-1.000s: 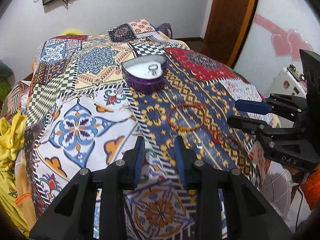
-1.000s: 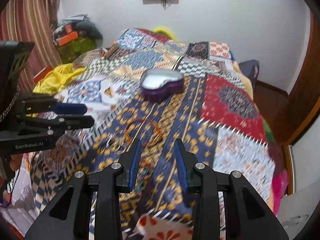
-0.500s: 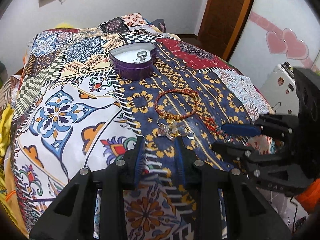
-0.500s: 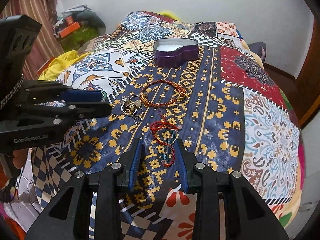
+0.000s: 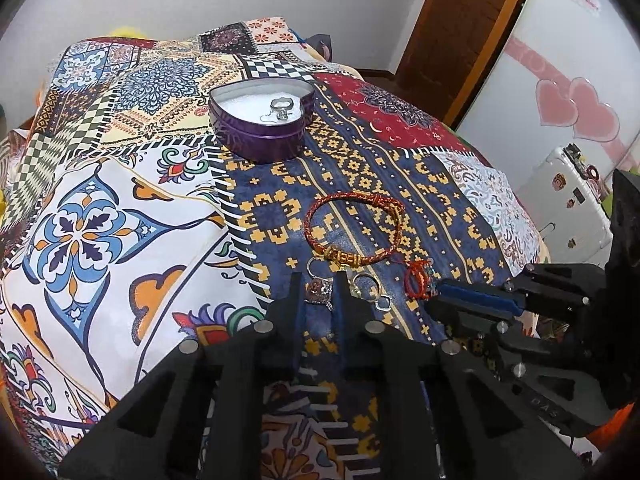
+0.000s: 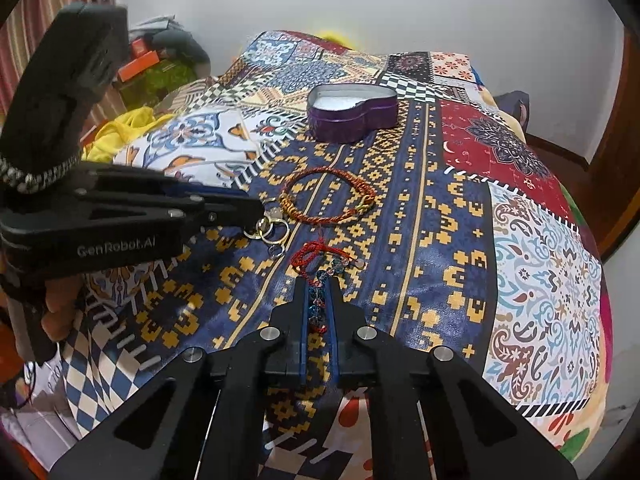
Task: Organize jewelry
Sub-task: 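Grasp the red beaded bracelet with pendant using the right tool, then lower the red bracelet into the purple tin and open the right tool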
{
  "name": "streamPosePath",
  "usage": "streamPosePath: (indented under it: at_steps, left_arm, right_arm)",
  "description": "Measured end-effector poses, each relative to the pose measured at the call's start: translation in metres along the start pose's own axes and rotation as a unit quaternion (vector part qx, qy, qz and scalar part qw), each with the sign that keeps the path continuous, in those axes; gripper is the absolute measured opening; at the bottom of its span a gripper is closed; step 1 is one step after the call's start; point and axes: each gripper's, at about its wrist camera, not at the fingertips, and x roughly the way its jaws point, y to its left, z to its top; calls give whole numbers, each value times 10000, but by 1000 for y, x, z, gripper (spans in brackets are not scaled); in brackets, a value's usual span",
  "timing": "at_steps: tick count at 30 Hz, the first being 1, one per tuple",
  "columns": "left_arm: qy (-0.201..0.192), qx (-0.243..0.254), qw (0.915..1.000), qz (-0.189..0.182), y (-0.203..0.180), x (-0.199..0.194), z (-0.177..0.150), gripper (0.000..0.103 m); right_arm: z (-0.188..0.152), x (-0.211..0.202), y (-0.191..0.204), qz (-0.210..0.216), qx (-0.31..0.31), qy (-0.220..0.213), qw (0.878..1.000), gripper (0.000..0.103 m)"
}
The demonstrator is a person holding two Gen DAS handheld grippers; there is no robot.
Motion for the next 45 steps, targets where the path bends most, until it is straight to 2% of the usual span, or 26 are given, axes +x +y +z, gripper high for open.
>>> streamPosePath:
  at_steps: [21, 32, 45]
  left_arm:
    - [-913, 24, 9954, 302, -1, -70, 20, 11]
    - [-1208, -7, 9914, 498, 8, -75, 44, 11]
    - [-1411, -101, 9875, 690, 33, -63, 81, 11]
  right_arm:
    - [38, -41, -13, -151, 157, -760, 9969, 7]
    - [80, -54, -16, -276, -2, -1315, 9909, 7]
    - [128, -35, -25, -126, 56, -1623, 9866, 7]
